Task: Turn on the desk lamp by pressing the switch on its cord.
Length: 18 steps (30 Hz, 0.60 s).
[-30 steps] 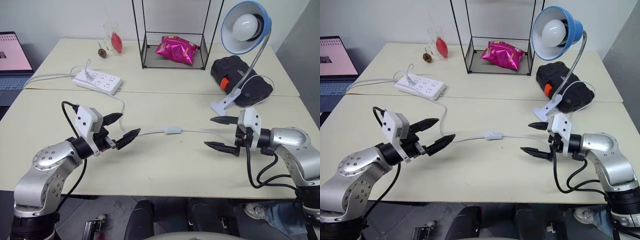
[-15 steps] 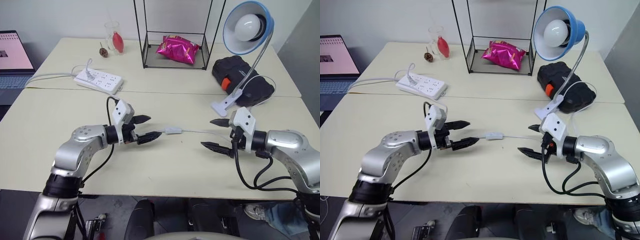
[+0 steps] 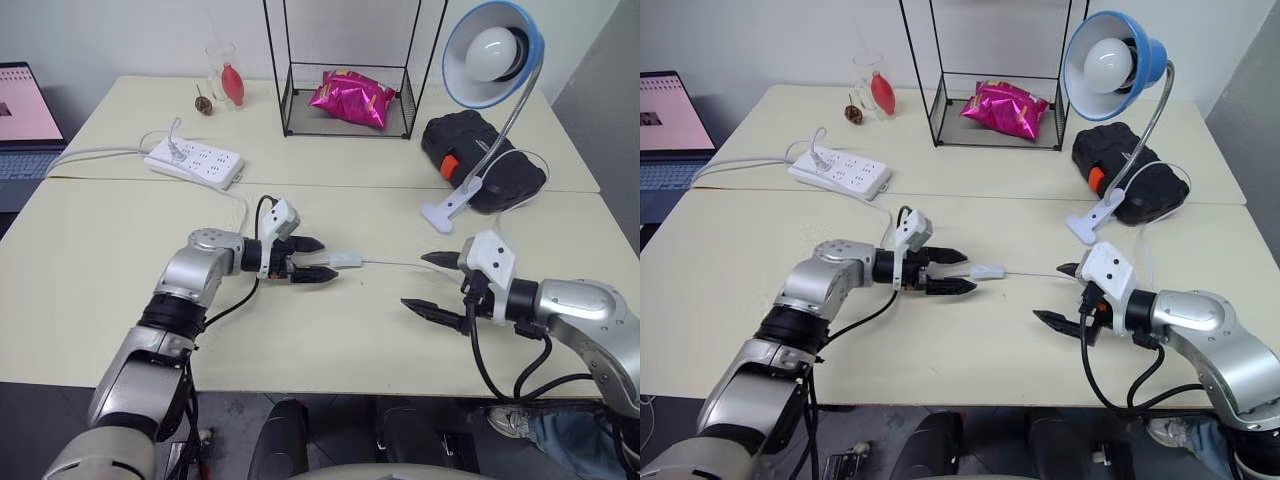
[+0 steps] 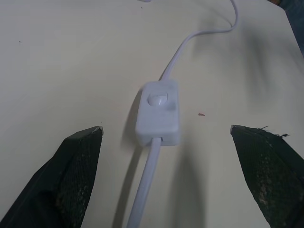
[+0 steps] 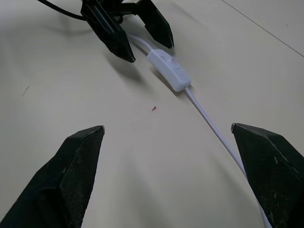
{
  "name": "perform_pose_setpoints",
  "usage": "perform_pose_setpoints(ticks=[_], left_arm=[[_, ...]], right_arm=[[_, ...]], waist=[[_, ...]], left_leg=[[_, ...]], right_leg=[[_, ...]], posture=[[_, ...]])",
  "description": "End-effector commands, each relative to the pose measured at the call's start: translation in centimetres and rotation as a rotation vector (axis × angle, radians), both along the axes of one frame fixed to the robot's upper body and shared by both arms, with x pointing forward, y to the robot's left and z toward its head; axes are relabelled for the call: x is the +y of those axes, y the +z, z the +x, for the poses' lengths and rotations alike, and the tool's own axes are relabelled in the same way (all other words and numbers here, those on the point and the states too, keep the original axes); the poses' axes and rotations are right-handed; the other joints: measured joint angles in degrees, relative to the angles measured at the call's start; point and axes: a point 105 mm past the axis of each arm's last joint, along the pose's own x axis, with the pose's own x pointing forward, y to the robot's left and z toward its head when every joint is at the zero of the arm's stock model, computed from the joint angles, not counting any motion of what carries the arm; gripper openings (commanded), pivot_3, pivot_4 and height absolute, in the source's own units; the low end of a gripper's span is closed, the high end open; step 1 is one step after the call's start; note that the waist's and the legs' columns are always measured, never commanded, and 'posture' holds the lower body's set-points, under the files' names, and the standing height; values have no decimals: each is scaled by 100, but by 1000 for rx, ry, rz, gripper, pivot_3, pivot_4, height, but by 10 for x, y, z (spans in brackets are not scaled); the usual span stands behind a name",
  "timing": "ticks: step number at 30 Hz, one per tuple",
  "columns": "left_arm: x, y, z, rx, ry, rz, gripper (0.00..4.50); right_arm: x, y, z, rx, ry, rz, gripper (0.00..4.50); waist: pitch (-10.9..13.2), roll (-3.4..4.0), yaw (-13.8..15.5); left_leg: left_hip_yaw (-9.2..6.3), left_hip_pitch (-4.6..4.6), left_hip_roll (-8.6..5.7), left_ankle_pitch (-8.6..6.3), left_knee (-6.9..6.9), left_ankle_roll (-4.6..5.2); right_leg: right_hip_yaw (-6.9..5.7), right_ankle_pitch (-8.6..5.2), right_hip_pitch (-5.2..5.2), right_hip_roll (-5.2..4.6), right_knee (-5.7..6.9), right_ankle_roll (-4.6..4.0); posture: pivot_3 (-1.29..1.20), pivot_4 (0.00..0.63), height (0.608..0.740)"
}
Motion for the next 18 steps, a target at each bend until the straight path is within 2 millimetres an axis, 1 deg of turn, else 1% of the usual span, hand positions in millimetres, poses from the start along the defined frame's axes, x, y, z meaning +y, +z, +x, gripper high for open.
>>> perform_pose_setpoints(ticks=[1,9,11,12,13,18], left_arm=[[-7,4,5,-7,-31,-11,4483],[-9,-4,6,8,-65,17,4483],[-9,-6,6,5,-70,22,4128],[-10,-7,6,4,-72,24,4053],[-10,-7,6,-2,-74,26,3863],[-16,-10,8,-28,-82,31,2725]], right_arm=[[0,14,-4,-55,3,-1,4500],[0,15,-7,-53,-4,-2,4500],[0,15,-7,-53,-5,-3,4500],[0,15,-7,-53,-6,-4,4500],[0,15,-7,-53,-6,-4,4500],[0,15,-8,-54,-8,-5,4500]], waist=[[0,0,-3],[-1,-1,-1],[-1,-1,-1],[-1,-1,-2],[-1,-1,-2],[-1,-2,0]], left_leg=[[0,-1,0,0,0,0],[-1,1,0,0,2,0],[-1,1,0,0,2,0],[-2,1,0,0,2,0],[-2,1,0,0,2,0],[-2,-1,-1,0,1,0]], right_leg=[[0,0,0,0,0,0],[1,0,2,0,0,2],[0,0,2,0,1,2],[0,0,2,0,1,2],[0,0,2,0,0,2],[0,-2,2,-1,0,4]], posture=[[0,150,740],[0,150,740],[0,150,740],[0,150,740],[0,150,740],[0,150,740]])
